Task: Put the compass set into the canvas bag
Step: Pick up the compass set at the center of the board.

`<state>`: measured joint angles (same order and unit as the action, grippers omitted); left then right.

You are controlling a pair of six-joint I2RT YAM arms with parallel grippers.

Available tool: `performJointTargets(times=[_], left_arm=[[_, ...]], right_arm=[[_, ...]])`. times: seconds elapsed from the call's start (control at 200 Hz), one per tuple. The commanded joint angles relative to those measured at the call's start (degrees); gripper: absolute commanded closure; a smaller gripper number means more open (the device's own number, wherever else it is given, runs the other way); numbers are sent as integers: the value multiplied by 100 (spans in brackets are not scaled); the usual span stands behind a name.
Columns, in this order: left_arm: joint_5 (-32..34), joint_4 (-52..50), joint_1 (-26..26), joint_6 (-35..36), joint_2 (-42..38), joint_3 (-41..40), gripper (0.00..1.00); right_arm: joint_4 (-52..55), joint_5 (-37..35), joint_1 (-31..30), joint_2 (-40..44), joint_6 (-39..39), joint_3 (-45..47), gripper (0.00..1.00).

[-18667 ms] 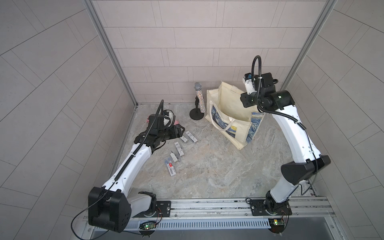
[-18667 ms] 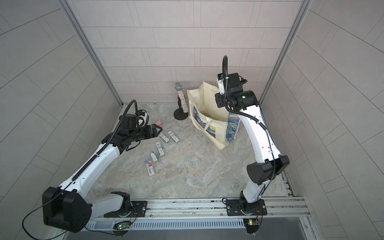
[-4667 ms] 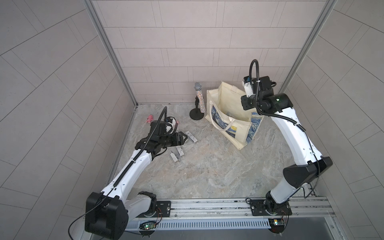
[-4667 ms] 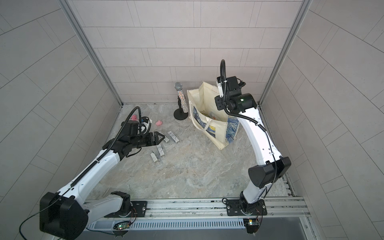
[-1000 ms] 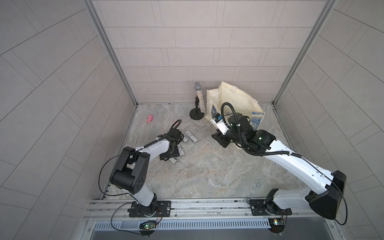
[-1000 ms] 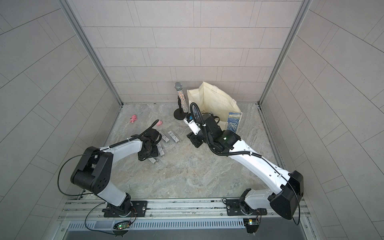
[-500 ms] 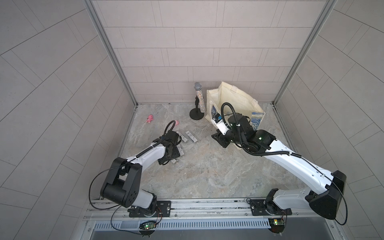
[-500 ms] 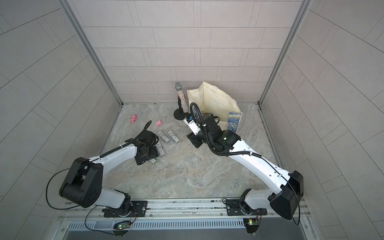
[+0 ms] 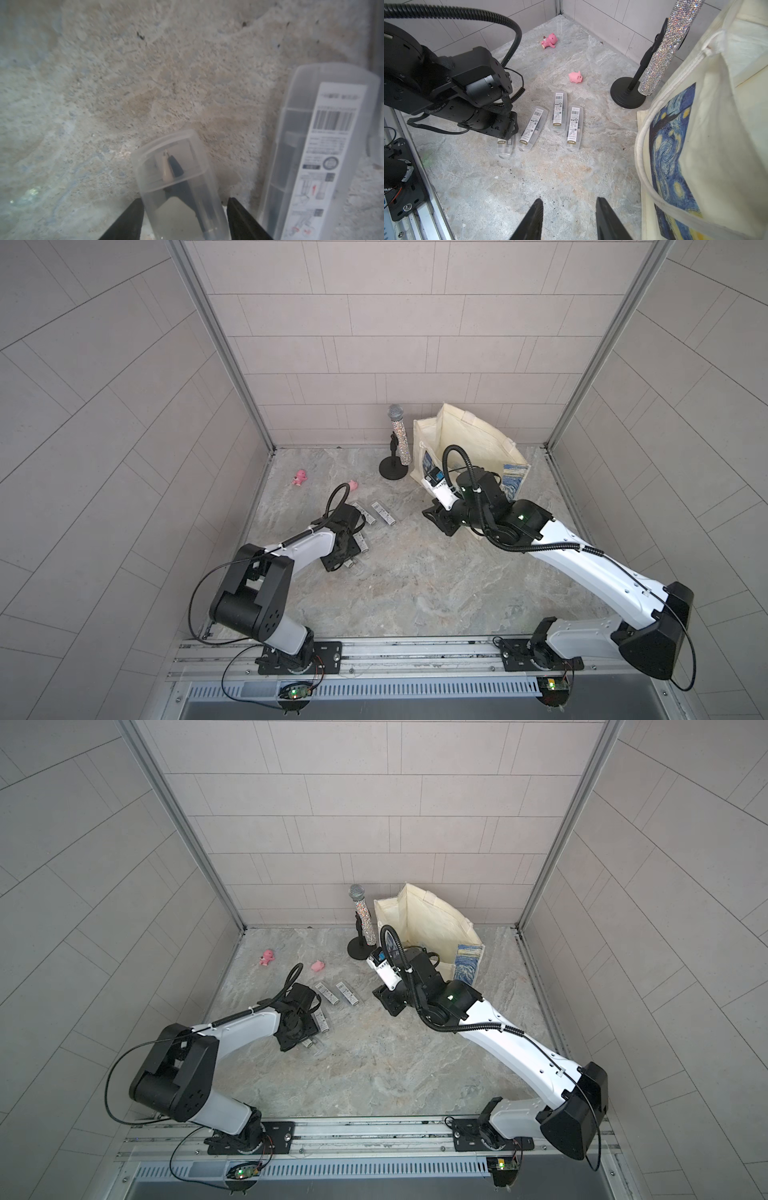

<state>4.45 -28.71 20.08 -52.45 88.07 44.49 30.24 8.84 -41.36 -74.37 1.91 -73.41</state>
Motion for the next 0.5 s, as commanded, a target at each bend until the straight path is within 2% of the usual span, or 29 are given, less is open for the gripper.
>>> performJointTargets(times=[0.0,0.25,0.495], left_arm=[[-4,161,23,-215,194,-195,36],[77,234,25,-299,-97,-336,49],[120,439,6,-435,-806,-544,53]], right_arm=[[-36,52,-38,202,-42,-51,56],[-56,48,-38,184,-37,-33,56],[-39,0,-39,151,-49,-36,56]])
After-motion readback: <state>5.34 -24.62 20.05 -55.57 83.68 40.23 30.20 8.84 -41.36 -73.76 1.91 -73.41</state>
